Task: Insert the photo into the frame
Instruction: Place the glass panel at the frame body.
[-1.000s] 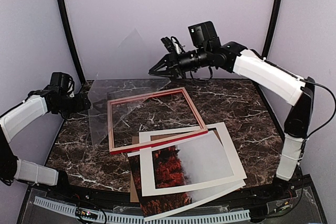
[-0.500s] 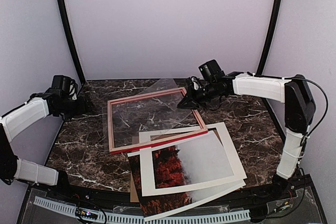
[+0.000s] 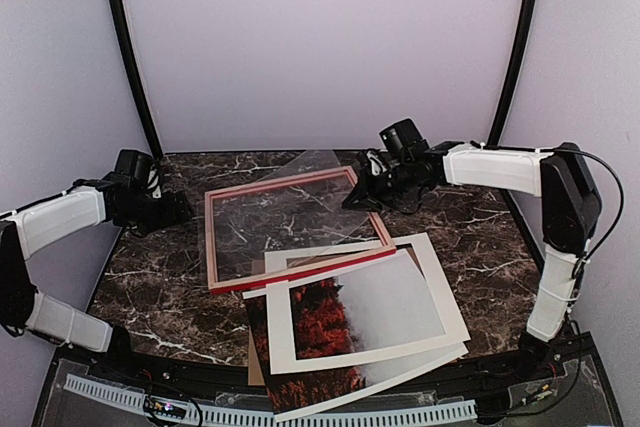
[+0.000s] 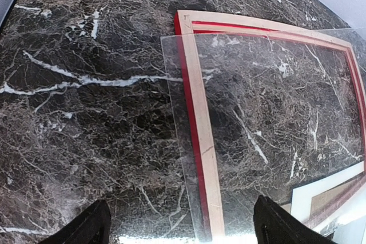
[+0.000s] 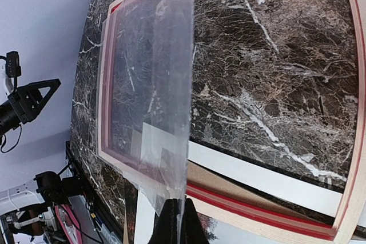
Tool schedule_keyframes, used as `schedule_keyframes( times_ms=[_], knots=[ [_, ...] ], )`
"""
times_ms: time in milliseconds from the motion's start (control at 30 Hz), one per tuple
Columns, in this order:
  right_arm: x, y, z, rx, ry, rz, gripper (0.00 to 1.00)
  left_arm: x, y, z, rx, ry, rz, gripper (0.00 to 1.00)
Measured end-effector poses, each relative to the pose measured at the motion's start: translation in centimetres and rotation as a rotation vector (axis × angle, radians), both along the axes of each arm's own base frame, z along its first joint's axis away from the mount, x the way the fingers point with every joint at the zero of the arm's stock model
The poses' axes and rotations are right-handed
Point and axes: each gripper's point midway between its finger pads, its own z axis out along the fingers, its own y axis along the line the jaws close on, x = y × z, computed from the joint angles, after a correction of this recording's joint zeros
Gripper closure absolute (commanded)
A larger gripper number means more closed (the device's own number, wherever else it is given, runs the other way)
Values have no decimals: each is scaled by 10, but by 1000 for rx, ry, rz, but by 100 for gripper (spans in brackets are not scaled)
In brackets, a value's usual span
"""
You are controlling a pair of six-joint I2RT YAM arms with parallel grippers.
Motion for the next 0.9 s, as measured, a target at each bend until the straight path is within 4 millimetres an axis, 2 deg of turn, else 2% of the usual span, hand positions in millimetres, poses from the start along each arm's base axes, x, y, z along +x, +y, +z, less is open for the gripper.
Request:
schedule_keyframes(
  times_ms=[267, 900],
  knots=[
    [10, -8, -1, -5, -14, -28, 100, 2, -13, -7, -5, 9, -30, 11],
    [12, -13, -4, -30, -28, -29, 100, 3, -13, -8, -2, 10, -29, 11]
  ],
)
